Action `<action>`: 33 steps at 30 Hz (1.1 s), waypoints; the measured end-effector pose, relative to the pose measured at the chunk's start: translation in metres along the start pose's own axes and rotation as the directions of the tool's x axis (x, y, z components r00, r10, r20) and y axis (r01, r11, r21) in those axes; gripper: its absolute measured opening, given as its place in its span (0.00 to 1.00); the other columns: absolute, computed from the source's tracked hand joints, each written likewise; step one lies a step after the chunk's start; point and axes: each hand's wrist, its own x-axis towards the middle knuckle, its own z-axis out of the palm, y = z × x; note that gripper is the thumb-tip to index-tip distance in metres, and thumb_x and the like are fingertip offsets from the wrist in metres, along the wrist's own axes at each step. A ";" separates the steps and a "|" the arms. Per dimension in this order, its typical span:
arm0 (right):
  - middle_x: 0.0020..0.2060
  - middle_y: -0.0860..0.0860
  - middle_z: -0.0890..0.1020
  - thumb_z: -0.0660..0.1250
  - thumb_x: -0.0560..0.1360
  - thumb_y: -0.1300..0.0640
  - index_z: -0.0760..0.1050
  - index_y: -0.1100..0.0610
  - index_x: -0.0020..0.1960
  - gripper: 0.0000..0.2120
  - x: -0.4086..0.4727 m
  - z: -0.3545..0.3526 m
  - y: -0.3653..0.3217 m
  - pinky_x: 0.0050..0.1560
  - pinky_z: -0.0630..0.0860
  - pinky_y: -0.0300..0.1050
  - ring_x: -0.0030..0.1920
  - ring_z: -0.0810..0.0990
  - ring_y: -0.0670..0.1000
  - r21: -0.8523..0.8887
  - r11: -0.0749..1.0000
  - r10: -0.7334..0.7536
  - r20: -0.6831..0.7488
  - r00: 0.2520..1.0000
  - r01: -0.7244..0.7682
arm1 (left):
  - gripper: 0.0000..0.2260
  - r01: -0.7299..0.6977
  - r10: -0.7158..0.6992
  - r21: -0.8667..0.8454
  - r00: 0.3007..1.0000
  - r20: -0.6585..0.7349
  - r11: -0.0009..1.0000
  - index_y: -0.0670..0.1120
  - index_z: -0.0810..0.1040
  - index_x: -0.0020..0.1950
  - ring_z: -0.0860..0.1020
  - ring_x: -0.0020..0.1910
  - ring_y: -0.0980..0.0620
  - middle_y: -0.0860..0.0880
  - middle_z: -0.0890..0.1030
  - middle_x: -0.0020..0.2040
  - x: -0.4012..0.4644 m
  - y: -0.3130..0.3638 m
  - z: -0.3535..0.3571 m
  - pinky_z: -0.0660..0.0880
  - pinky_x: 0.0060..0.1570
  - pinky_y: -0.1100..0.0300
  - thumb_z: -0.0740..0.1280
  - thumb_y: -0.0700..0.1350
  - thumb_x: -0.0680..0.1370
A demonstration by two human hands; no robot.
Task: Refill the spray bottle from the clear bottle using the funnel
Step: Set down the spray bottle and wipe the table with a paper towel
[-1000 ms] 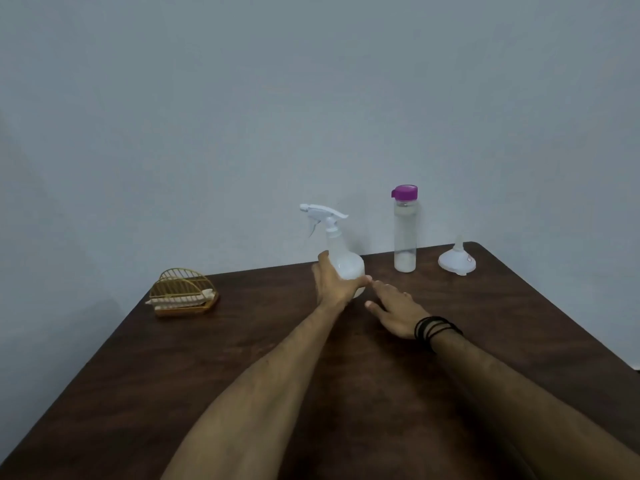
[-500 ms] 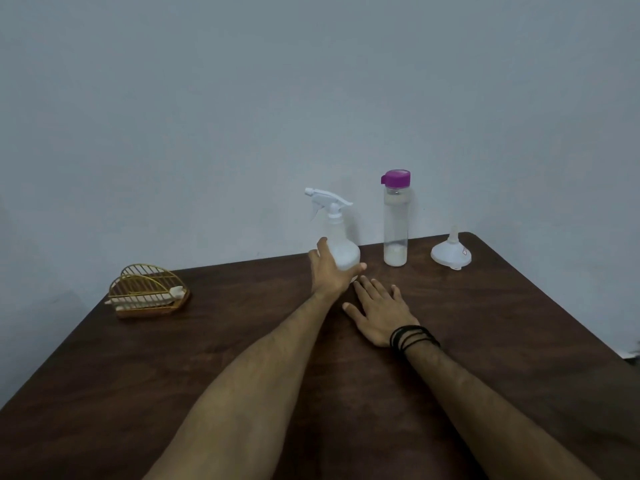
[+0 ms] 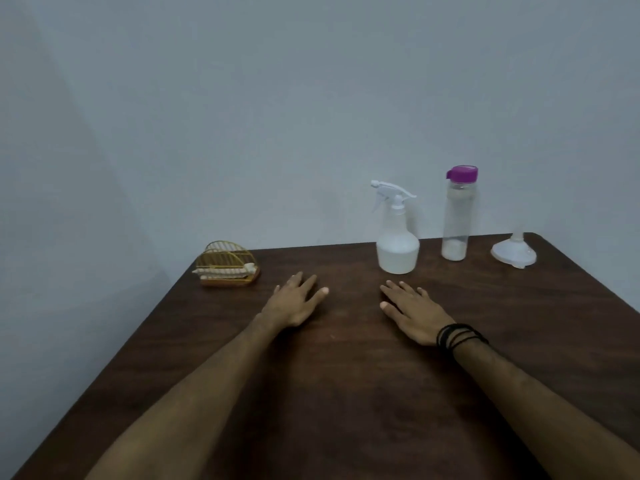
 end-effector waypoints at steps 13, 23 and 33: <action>0.67 0.50 0.75 0.59 0.82 0.47 0.68 0.47 0.73 0.20 0.090 -0.005 -0.171 0.67 0.71 0.56 0.67 0.73 0.52 0.104 0.961 -0.243 -0.109 0.964 0.254 | 0.34 0.194 -0.191 -0.001 0.966 -0.176 0.981 0.57 0.53 0.82 0.48 0.81 0.48 0.47 0.50 0.83 -0.066 -0.098 0.008 0.43 0.77 0.43 0.45 0.71 0.79; 0.62 0.50 0.81 0.62 0.80 0.56 0.78 0.49 0.65 0.15 0.185 0.001 -0.230 0.61 0.76 0.52 0.62 0.78 0.53 0.022 0.966 -0.249 -0.171 0.953 0.257 | 0.32 0.168 -0.183 -0.082 0.955 -0.233 0.982 0.57 0.55 0.81 0.47 0.81 0.49 0.47 0.51 0.83 -0.059 -0.107 0.015 0.41 0.77 0.43 0.46 0.69 0.80; 0.52 0.50 0.82 0.66 0.74 0.64 0.80 0.53 0.63 0.18 0.228 0.011 -0.236 0.51 0.73 0.42 0.51 0.77 0.49 -0.005 0.949 -0.315 -0.101 0.944 0.316 | 0.33 0.152 -0.177 -0.117 0.951 -0.252 0.981 0.56 0.57 0.81 0.47 0.81 0.49 0.47 0.52 0.82 -0.054 -0.110 0.019 0.40 0.76 0.43 0.48 0.69 0.79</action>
